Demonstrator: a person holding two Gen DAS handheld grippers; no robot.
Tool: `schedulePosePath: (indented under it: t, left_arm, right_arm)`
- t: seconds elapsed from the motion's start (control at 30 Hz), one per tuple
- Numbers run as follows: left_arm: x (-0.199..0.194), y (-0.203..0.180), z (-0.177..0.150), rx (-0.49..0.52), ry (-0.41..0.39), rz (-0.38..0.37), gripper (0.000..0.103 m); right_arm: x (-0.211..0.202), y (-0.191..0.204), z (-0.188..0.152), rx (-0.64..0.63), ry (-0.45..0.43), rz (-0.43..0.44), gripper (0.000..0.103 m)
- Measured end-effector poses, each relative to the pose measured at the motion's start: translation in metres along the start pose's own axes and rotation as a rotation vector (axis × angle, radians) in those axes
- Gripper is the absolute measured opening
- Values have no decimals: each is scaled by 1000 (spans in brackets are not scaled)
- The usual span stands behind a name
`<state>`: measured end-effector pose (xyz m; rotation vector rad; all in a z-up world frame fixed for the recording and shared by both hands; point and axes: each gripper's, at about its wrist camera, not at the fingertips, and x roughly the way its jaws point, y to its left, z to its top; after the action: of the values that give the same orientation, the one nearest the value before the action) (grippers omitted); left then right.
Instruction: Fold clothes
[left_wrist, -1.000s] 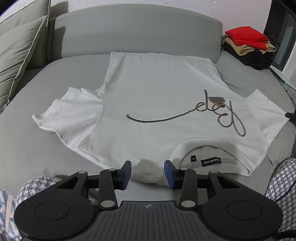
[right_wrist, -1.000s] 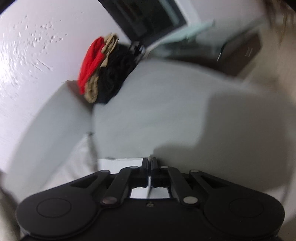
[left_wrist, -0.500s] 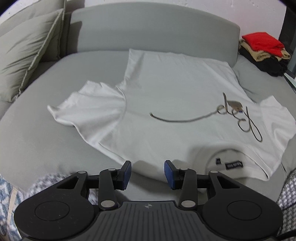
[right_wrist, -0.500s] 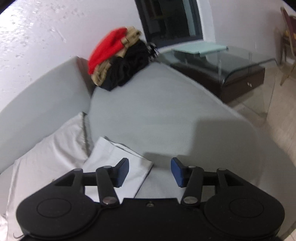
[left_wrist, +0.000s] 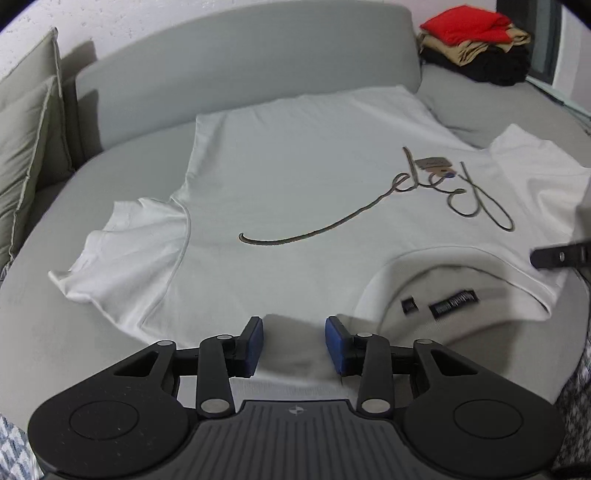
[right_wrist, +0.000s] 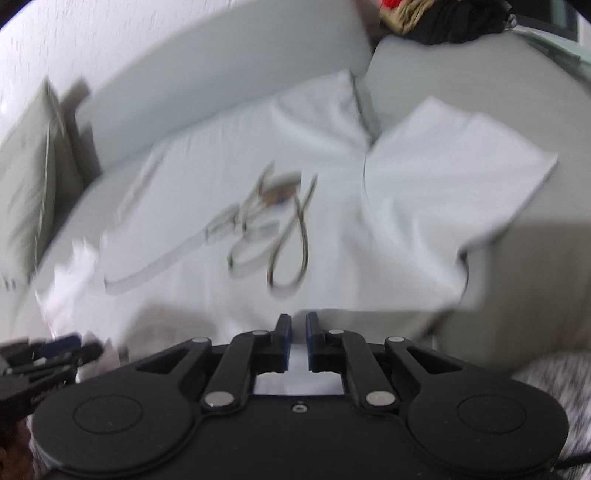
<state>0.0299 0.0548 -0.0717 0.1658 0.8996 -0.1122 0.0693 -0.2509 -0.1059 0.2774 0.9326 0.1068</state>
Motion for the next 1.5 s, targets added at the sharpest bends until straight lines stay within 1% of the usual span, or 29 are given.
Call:
schedulePosePath:
  t: [0.17,0.2,0.27,0.33,0.37,0.43,0.47,0.5,0.57,0.63,0.67,0.7,0.77,0.87,0.9,0.93,0.97,1.0,1.03,1.07,1.1,1.17,1.23,1.27,1.3,1.33,1.4,1.47,1.5]
  left_arm:
    - [-17,22,-10,-79,42,-61,34]
    - [-21,26,-11,-96,47,-67,34]
    - [-29,33,-8,-113,24,-53,34]
    - [-41,40,2,-129,-20,-39,34]
    - [-46,44,9,-137,-44,-38,35]
    - [-58,52,24,-152,-91,-37,38]
    - [-64,56,31,-160,-115,-37,38]
    - [-69,60,39,-168,-139,-36,38]
    - [-77,66,53,-166,-168,-42,38]
    - [-78,70,69,-153,-184,-51,38]
    - [-77,71,77,-145,-189,-59,39]
    - [-76,73,85,-137,-194,-67,40]
    - [-54,75,101,-120,-153,-76,44]
    - [-14,79,124,-103,-72,-88,41]
    - [4,80,130,-114,-49,-90,39]
    - [21,81,136,-129,-29,-91,34]
    - [38,82,142,-138,-19,-90,24]
    - [53,81,147,-145,-21,-83,22]
    - [68,80,151,-152,-25,-74,15]
    - [82,80,155,-159,-29,-65,11]
    - [96,79,158,-168,-39,-63,10]
    - [121,78,160,-171,-60,-51,10]
    - [144,79,159,-162,-59,-1,10]
    - [154,83,156,-175,-47,41,10]
    - [163,89,153,-194,-33,87,10]
    - [171,96,149,-225,-22,138,9]
    - [180,112,142,-288,-16,232,12]
    - [184,122,141,-318,-18,320,11]
    - [185,124,142,-321,-5,381,11]
  right_arm:
    - [-10,7,-22,-53,89,-20,8]
    - [-15,4,-21,-32,89,-6,8]
    - [-25,-3,-18,22,70,29,10]
    - [-35,-6,-4,63,8,48,12]
    - [-39,-7,3,84,-24,57,16]
    - [-53,-5,21,97,-82,84,30]
    - [-61,-4,30,103,-110,98,41]
    - [-67,-1,39,96,-137,102,49]
    - [-78,3,57,92,-171,110,51]
    - [-83,3,76,112,-177,125,53]
    - [-82,2,85,127,-174,131,58]
    - [-81,1,94,141,-171,137,69]
    - [-72,-2,112,163,-162,139,81]
    - [-39,-11,135,201,-134,117,82]
    - [-22,-18,142,228,-119,115,78]
    - [-4,-23,147,250,-115,123,70]
    - [14,-28,152,270,-112,131,43]
    - [32,-34,158,290,-109,140,30]
    - [50,-37,161,291,-104,143,12]
    - [69,-39,165,290,-99,145,11]
    - [87,-40,167,281,-91,148,11]
    - [123,-41,168,260,-46,194,11]
    - [155,-42,164,248,23,260,11]
    - [166,-43,162,239,46,265,11]
    - [173,-46,158,229,38,227,4]
    - [172,-51,153,226,-20,178,2]
    - [165,-65,147,255,-155,2,1]
    - [170,-82,146,284,-171,-104,0]
    - [172,-81,147,272,-167,-118,0]
